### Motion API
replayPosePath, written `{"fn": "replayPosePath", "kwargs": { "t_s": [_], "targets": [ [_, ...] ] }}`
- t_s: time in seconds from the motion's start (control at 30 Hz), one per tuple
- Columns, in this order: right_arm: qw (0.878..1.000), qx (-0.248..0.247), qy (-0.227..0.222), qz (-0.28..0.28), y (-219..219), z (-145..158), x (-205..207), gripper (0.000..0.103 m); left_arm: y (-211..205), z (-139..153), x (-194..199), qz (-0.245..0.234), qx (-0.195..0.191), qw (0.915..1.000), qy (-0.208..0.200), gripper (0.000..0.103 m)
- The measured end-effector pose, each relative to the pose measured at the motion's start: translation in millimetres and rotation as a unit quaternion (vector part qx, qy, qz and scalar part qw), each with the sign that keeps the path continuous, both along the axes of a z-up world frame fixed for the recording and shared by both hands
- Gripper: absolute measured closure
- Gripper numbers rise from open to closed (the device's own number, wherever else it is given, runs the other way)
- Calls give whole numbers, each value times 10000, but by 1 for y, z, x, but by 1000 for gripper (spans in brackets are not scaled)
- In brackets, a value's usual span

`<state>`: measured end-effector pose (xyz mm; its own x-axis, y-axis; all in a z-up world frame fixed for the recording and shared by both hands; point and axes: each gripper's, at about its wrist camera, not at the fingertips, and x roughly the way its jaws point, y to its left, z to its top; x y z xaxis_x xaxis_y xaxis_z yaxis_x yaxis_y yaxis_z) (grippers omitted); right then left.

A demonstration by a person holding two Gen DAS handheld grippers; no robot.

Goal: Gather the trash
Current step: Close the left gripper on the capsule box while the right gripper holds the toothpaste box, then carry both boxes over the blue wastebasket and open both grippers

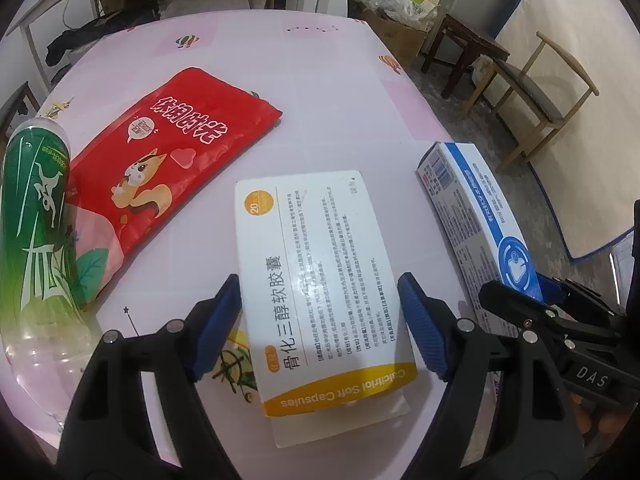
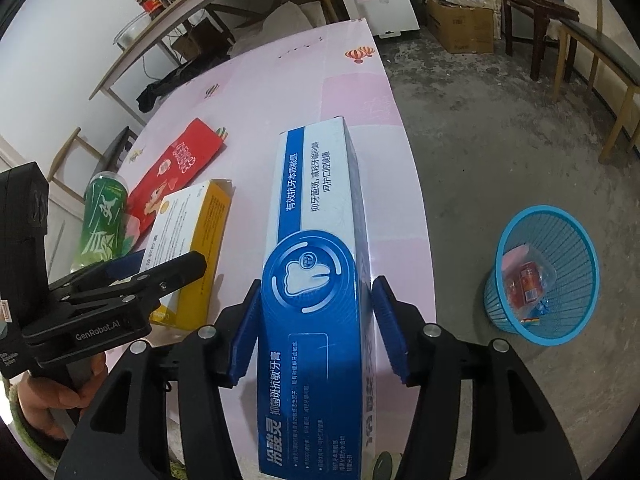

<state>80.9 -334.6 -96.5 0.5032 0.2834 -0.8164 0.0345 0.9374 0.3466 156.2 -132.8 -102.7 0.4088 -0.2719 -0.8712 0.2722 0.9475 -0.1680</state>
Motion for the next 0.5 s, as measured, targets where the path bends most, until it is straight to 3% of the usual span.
{"fn": "replayPosePath", "kwargs": {
  "t_s": [0.3,0.5],
  "targets": [
    [9998,-146,3,-94,3,3,-3,53,8,3,-7,58,-132,9999,-78,33],
    [9994,118,-56,-307,-4,7,-10,54,10,11,-16,9,-190,9996,-228,33]
  ]
}}
